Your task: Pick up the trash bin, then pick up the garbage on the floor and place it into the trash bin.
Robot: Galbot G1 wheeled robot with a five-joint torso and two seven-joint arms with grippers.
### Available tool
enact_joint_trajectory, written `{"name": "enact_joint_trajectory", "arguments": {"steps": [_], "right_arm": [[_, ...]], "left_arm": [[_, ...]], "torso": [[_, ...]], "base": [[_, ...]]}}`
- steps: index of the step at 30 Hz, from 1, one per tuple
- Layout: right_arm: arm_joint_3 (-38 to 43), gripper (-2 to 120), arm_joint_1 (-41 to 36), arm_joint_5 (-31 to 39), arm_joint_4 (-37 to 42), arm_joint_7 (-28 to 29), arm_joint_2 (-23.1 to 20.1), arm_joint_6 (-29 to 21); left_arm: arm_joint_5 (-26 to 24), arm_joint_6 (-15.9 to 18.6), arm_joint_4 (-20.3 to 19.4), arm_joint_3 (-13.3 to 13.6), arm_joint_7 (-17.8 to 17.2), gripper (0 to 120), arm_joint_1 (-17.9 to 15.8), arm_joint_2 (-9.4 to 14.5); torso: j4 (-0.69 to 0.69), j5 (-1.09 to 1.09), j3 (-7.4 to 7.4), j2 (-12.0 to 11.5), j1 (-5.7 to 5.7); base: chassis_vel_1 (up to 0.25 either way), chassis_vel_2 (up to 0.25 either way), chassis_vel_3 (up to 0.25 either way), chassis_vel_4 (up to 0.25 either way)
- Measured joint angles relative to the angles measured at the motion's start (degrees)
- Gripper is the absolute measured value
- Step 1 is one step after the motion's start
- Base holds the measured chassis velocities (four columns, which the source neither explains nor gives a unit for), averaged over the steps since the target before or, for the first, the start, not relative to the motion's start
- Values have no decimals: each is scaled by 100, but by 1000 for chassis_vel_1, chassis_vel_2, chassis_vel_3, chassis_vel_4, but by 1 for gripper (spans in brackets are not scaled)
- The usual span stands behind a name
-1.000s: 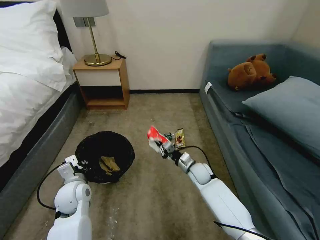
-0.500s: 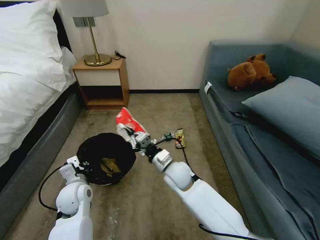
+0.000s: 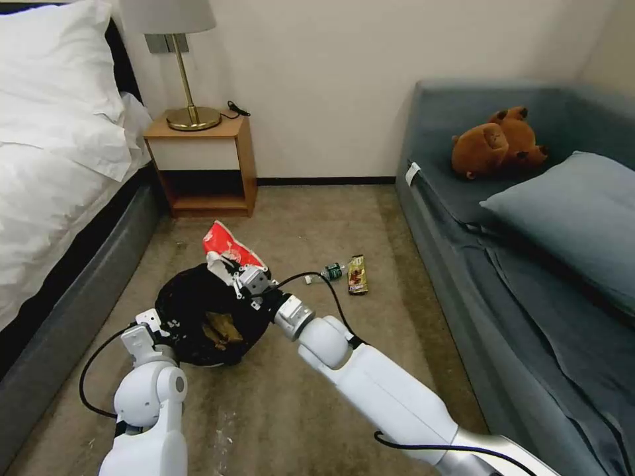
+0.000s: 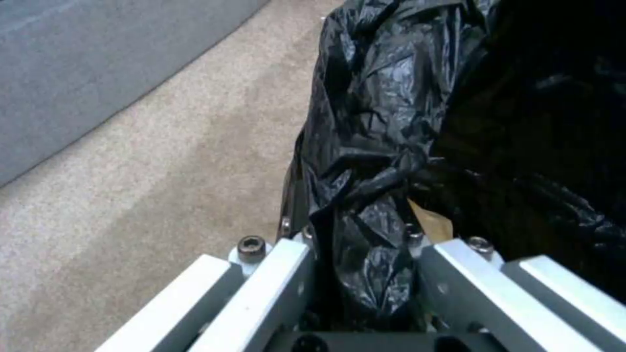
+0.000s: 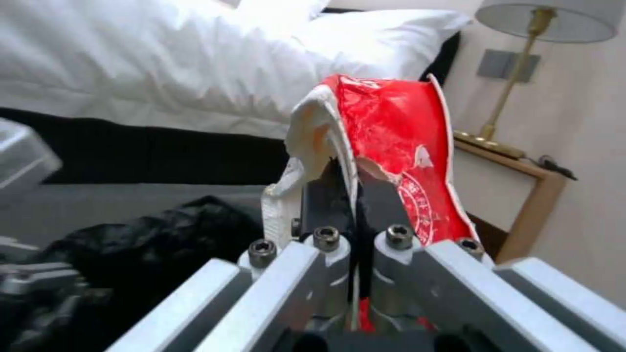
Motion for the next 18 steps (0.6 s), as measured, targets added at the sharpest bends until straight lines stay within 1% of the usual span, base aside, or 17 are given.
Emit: {"name": "enact_joint_trajectory", "arguments": {"steps": [8, 18], "right_arm": [[-128, 0, -55, -194, -245, -45, 161, 157], [-244, 0, -160, -370, -357, -135, 99, 225]], "left_arm": [[69, 0, 42, 65, 3, 2, -19, -70], [76, -12, 72, 32, 10, 2, -25, -104]], "torso": [[0, 0, 0, 0, 0], [0, 0, 0, 0, 0]], "base": [[0, 0, 0, 0], [0, 0, 0, 0]]}}
